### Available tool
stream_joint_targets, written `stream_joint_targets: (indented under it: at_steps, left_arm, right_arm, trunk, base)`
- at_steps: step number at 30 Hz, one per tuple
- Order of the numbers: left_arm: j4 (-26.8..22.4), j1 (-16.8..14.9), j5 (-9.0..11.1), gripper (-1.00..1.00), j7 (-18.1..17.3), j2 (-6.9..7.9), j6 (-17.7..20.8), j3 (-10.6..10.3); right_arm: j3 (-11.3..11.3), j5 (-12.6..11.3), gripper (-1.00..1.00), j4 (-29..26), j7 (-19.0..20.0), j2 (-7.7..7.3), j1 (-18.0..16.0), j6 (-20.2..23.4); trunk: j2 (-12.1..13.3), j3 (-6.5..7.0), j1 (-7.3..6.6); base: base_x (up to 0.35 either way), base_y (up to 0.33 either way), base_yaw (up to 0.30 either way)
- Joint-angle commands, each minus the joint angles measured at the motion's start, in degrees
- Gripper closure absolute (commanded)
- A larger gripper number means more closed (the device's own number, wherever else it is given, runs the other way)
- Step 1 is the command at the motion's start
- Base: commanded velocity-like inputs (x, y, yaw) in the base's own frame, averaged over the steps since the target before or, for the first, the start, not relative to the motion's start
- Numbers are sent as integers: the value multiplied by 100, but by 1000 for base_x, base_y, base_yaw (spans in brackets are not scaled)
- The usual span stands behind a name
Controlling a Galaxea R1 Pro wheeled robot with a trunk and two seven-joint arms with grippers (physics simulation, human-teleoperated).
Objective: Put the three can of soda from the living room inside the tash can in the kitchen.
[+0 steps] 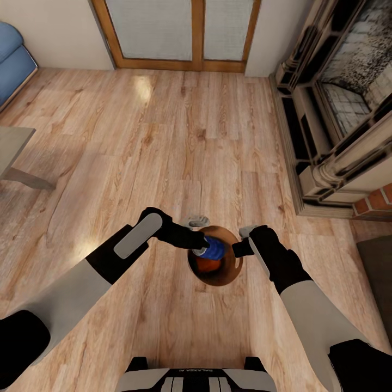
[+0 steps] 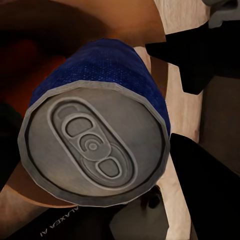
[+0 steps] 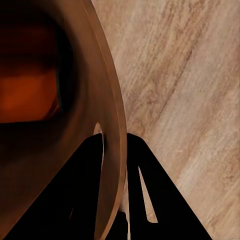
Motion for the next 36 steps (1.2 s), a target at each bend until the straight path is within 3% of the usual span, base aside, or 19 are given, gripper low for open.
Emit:
stream_joint_targets:
  at_steps: [1, 2, 10, 23, 36]
  left_arm:
    - [6, 1, 0, 100, 78, -20, 0, -1]
    - [21, 3, -1, 100, 310, -65, 0, -3]
    - [74, 4, -18, 100, 888, -180, 0, -11]
    - [197, 4, -28, 100, 965, -262, 0, -94]
    - [777, 1, -65, 100, 1010, -547, 0, -230]
  right_arm:
    - [-1, -160, 100, 0, 38, 1, -1, 6]
    - [-1, -160, 100, 0, 38, 1, -1, 6]
    - [-1, -160, 100, 0, 38, 1, -1, 6]
    - [18, -160, 100, 0, 38, 12, -1, 6]
    - [30, -156, 100, 0, 38, 19, -1, 6]
  trunk:
    - [0, 0, 0]
    - [0, 0, 0]
    - [0, 0, 0]
    - [0, 0, 0]
    - [0, 0, 0]
  base:
    - [0, 0, 0]
    - [0, 0, 0]
    - [0, 0, 0]
    - [0, 0, 0]
    - [0, 0, 0]
